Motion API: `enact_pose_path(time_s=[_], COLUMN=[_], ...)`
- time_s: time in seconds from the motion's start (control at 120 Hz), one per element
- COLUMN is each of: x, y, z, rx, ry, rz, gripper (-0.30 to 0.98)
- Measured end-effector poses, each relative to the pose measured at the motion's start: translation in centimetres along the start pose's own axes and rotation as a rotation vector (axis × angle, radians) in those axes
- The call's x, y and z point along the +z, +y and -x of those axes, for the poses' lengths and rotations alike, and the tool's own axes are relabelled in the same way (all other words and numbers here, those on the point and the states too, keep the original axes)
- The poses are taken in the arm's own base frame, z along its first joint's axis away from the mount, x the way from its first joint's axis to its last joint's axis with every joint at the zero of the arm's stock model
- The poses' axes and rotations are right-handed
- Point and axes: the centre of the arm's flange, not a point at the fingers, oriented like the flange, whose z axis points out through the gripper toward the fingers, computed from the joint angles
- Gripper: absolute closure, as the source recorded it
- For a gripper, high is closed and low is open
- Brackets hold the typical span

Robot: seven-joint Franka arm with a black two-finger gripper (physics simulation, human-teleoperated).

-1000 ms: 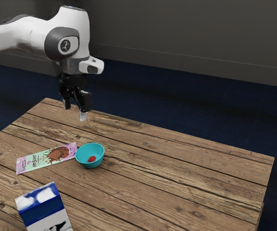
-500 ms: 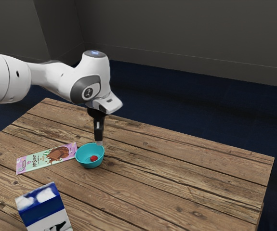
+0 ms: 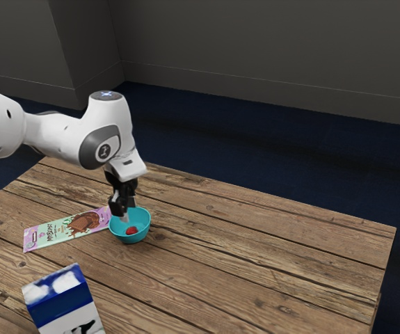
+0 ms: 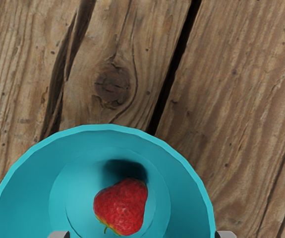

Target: Take strawberry from the bowl

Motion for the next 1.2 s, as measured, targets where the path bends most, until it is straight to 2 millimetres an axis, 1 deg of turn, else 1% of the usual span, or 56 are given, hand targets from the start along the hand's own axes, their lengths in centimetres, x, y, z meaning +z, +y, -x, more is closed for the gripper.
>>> enact_pose_path(time_s=[0.083, 0.167, 0.233, 0.35, 0.442, 0.508, 0.583, 0.633, 0.8, 0.908, 1.2], x=[0.2, 0.6, 1.5, 2.2, 3.1, 3.7, 3.7, 3.5, 4.3, 5.3, 5.5], y=[0.3, 0.2, -0.2, -0.8, -1.9, -2.6, -3.0, -2.8, -2.4, -1.4, -1.3], z=[0.1, 0.1, 0.2, 0.6, 0.5, 0.8, 1.1, 1.2, 1.2, 1.4, 1.3], rx=[0.043, 0.104, 0.161, 0.248, 0.309, 0.343, 0.376, 0.397, 0.462, 0.487, 0.540], ry=[0.004, 0.004, 0.002, 0.004, -0.001, -0.004, -0.002, 0.003, 0.011, 0.024, 0.042], rz=[-0.003, -0.009, -0.011, -0.023, -0.027, -0.027, -0.034, -0.041, -0.042, -0.030, -0.053], gripper=[0.34, 0.33, 0.32, 0.29, 0.31, 0.31, 0.32, 0.32, 0.33, 0.34, 0.34])
